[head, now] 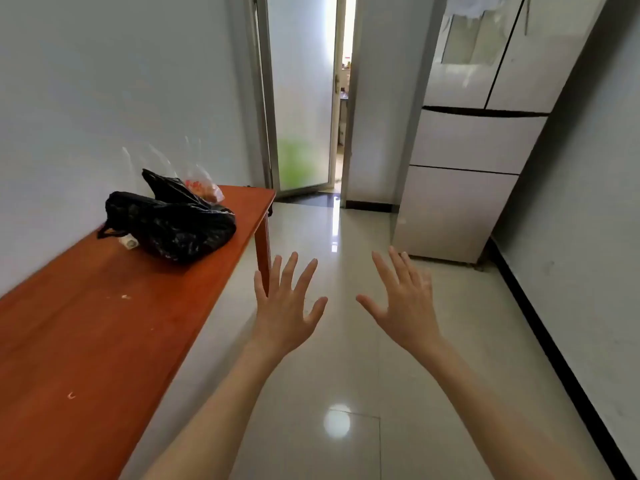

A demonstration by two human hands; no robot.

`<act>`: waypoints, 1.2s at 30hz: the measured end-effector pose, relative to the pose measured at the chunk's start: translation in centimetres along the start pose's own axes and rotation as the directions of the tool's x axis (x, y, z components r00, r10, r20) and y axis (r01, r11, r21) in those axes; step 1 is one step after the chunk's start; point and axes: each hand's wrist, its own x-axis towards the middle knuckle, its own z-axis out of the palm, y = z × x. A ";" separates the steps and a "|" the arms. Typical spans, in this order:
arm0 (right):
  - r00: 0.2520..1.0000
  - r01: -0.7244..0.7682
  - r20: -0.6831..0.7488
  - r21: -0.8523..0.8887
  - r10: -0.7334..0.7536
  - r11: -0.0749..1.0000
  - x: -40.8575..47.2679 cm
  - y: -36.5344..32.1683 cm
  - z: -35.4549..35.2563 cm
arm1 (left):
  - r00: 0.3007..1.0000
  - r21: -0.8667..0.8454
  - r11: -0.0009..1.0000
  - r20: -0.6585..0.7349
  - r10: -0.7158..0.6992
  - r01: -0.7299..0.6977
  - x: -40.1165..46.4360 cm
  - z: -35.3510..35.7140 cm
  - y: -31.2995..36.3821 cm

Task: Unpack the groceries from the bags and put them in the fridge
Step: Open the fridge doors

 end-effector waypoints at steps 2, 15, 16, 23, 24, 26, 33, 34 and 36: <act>1.000 -0.019 0.013 -0.010 0.019 1.000 2.4 0.8 1.9 | 1.000 -0.005 1.000 0.017 -0.013 0.013 2.3 1.5 -1.1; 0.988 -0.150 0.008 -0.071 0.151 0.986 22.7 8.1 9.2 | 0.989 -0.042 0.992 0.088 0.118 -0.115 26.0 9.0 -5.8; 0.987 -0.161 0.012 -0.075 0.163 0.984 24.0 8.9 9.5 | 0.988 -0.050 0.991 0.088 0.125 -0.121 27.7 9.6 -5.8; 0.974 -0.201 0.086 -0.098 0.210 0.975 33.8 16.6 13.6 | 0.977 -0.028 0.992 0.175 0.126 -0.123 39.2 16.0 -4.6; 0.973 -0.204 0.089 -0.098 0.212 0.974 35.6 17.9 14.1 | 0.977 -0.027 0.992 0.174 0.125 -0.122 41.2 17.0 -4.3; 0.973 -0.194 0.106 -0.108 0.206 0.975 39.3 20.6 14.9 | 0.981 -0.048 0.993 0.156 0.114 -0.108 45.7 18.5 -3.4; 0.978 -0.205 0.035 -0.078 0.208 0.976 52.4 29.4 14.5 | 0.984 -0.036 0.985 0.040 0.173 -0.171 61.5 20.8 1.0; 0.978 -0.203 0.031 -0.082 0.206 0.976 53.6 30.6 14.5 | 0.983 -0.047 0.983 0.024 0.180 -0.179 63.4 21.5 1.8; 0.976 -0.215 0.018 -0.089 0.218 0.972 55.7 33.3 14.6 | 0.980 -0.062 0.978 0.026 0.199 -0.197 66.7 23.3 3.5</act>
